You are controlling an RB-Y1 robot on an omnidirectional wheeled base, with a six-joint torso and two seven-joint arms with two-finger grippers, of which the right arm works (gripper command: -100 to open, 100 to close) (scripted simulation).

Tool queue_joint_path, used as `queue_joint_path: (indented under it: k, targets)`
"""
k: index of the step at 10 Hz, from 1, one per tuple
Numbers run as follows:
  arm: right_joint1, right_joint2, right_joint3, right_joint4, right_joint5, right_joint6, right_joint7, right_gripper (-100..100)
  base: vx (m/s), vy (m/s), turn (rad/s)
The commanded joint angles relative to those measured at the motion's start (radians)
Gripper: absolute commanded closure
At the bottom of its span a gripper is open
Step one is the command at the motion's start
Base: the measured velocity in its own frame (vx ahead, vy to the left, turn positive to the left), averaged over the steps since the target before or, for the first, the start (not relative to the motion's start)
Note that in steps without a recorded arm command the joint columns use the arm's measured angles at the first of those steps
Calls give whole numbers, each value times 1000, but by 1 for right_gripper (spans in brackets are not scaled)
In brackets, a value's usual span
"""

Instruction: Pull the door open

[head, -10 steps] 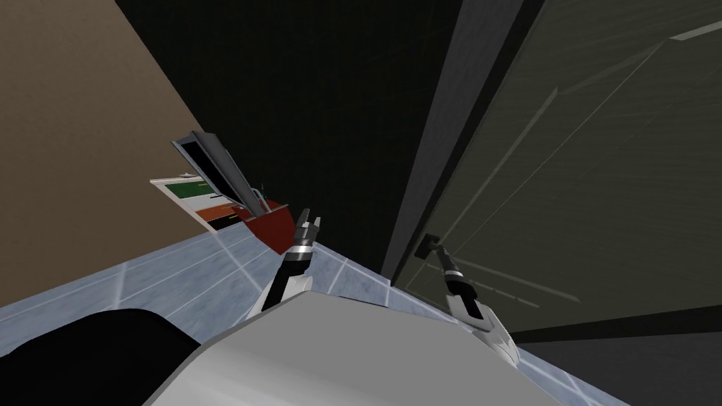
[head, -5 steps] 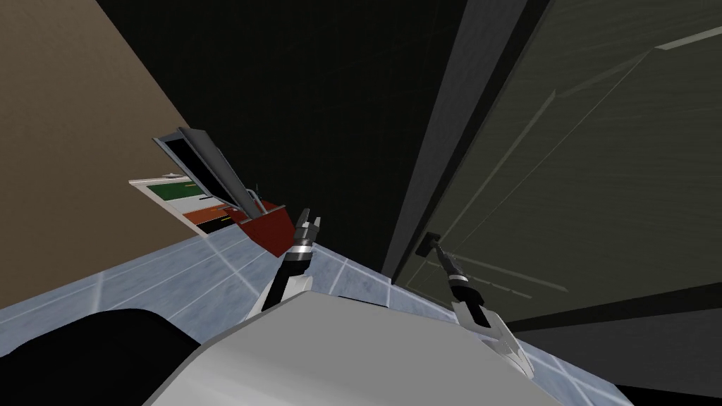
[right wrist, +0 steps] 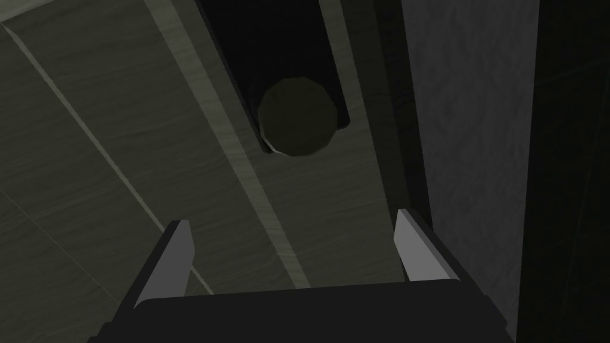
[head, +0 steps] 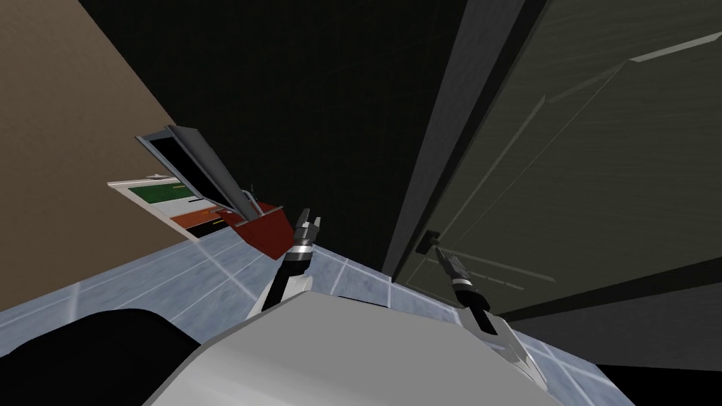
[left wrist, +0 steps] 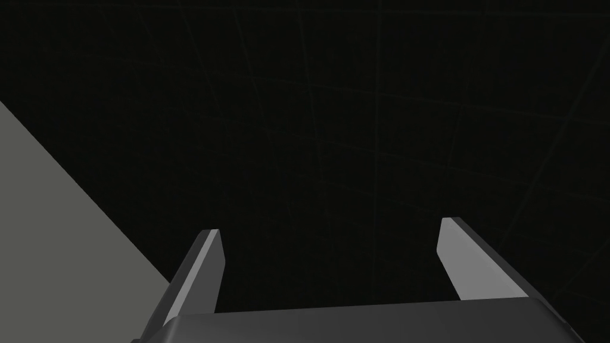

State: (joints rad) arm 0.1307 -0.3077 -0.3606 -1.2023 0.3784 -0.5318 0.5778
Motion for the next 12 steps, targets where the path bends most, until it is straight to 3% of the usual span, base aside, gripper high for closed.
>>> queue_joint_path:
  k: [1, 6, 12]
  targets:
    - [15, -6, -7, -5, 34, -5, 50, -100, -21, 82, -85]
    - [50, -19, -22, -16, 111, -17, 165, -100, -20, 81, -71]
    - [29, -6, -31, -2, 106, -8, 175, -100, 148, -27, 24]
